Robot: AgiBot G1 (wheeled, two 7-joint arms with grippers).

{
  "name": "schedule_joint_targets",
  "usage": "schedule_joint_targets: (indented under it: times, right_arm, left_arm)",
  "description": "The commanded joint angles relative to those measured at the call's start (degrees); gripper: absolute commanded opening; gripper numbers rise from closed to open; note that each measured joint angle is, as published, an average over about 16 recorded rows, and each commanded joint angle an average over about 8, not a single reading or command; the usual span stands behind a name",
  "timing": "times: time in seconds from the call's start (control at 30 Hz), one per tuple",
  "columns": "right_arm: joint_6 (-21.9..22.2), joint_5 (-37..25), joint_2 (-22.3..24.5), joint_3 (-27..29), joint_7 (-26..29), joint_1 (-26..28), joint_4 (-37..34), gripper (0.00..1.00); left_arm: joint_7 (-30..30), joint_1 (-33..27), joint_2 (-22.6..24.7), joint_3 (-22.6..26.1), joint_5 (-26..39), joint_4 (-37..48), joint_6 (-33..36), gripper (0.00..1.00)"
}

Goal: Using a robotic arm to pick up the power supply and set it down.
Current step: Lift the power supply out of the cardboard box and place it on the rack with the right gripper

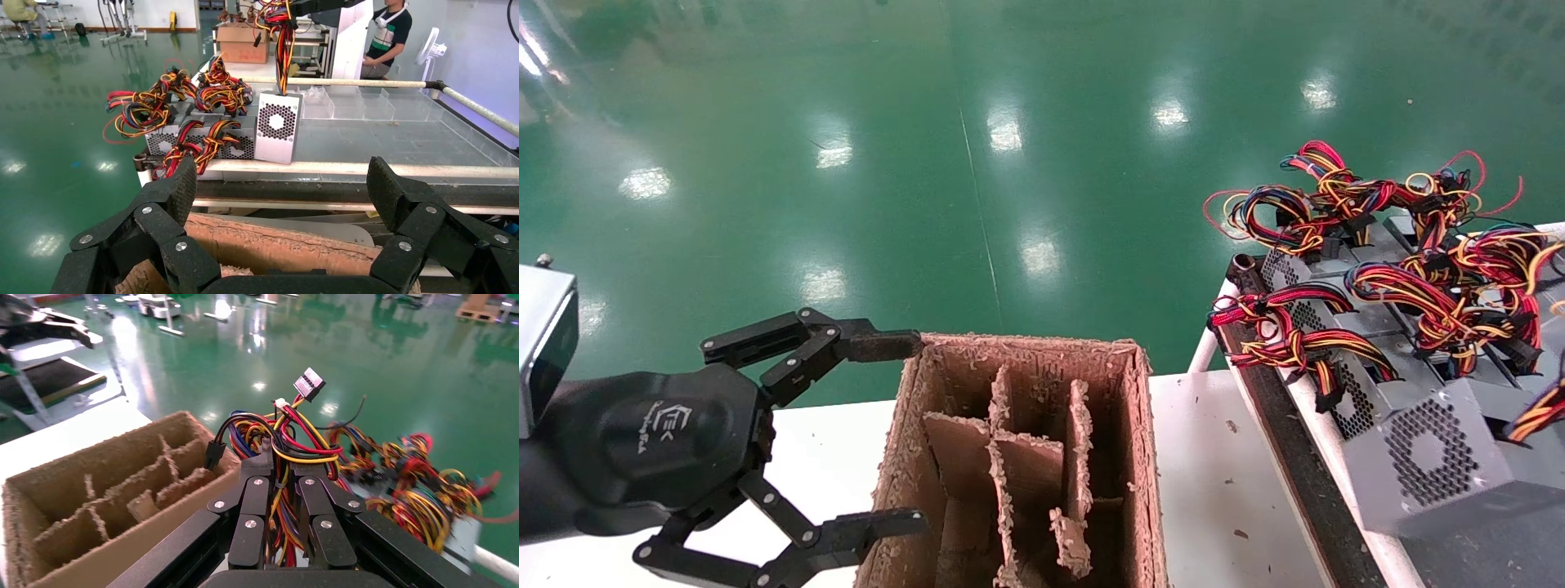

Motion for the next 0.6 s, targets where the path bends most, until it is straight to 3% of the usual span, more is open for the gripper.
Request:
schedule_joint_targets:
  times: [0.03,0.6]
  right_arm:
    - [0.1,0.7,0.3,-0.5,-0.7,-0.4,-1.0,0.0]
    - [0.5,-0.6,1.1,-1.6,-4.0,-1.7,-6.0,0.0]
  left_arm:
    - [0.0,0.0,0.0,0.0,0.0,0.0,0.0,1.0]
    - [0.0,0.0,0.0,0.0,0.0,0.0,0.0,1.0]
